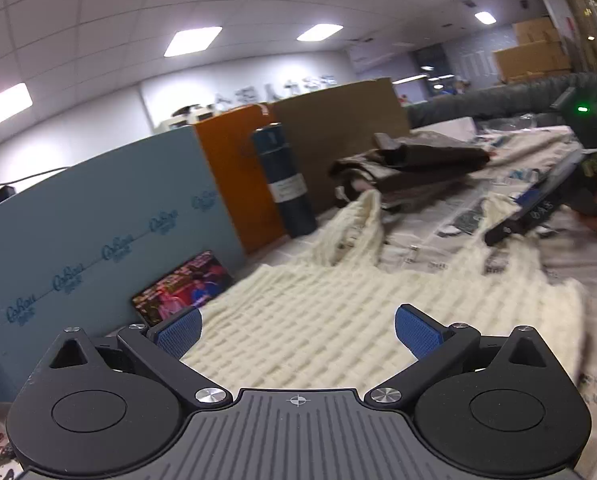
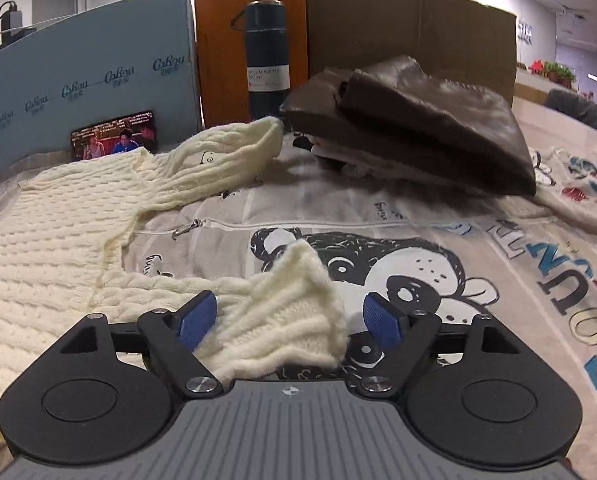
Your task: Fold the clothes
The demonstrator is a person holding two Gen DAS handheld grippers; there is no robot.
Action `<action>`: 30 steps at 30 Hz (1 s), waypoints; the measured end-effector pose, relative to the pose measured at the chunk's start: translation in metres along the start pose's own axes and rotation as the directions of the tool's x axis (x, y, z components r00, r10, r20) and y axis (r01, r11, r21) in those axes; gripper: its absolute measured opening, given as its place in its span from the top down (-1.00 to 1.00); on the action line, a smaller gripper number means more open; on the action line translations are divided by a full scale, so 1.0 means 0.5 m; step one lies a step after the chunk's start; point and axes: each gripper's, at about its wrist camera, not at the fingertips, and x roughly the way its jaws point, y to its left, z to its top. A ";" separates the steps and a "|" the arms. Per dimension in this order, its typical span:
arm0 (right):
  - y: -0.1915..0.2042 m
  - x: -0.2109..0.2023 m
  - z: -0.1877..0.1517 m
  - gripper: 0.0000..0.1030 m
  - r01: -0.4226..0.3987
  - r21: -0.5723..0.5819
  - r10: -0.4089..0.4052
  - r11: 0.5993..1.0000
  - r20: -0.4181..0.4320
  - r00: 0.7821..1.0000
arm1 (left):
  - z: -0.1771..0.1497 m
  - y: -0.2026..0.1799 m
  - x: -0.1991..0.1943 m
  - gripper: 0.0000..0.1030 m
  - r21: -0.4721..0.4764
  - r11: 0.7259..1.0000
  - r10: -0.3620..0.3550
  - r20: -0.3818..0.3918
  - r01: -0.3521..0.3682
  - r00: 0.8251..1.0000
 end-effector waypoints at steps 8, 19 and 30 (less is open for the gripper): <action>-0.035 -0.009 0.037 -0.55 -0.049 0.110 0.040 0.993 0.080 0.996 | 0.038 0.045 0.067 -1.00 -0.147 0.985 0.088 -0.058 -0.095 0.994; -0.035 0.019 0.062 -0.58 -0.198 0.220 0.177 0.955 0.109 0.978 | -0.006 0.078 0.119 -1.00 -0.324 0.945 -0.009 -0.150 -0.040 0.989; -0.017 0.071 0.086 -0.58 -0.241 0.229 0.224 0.943 0.096 0.970 | -0.031 0.087 0.132 -1.00 -0.342 0.937 -0.007 -0.214 -0.069 0.977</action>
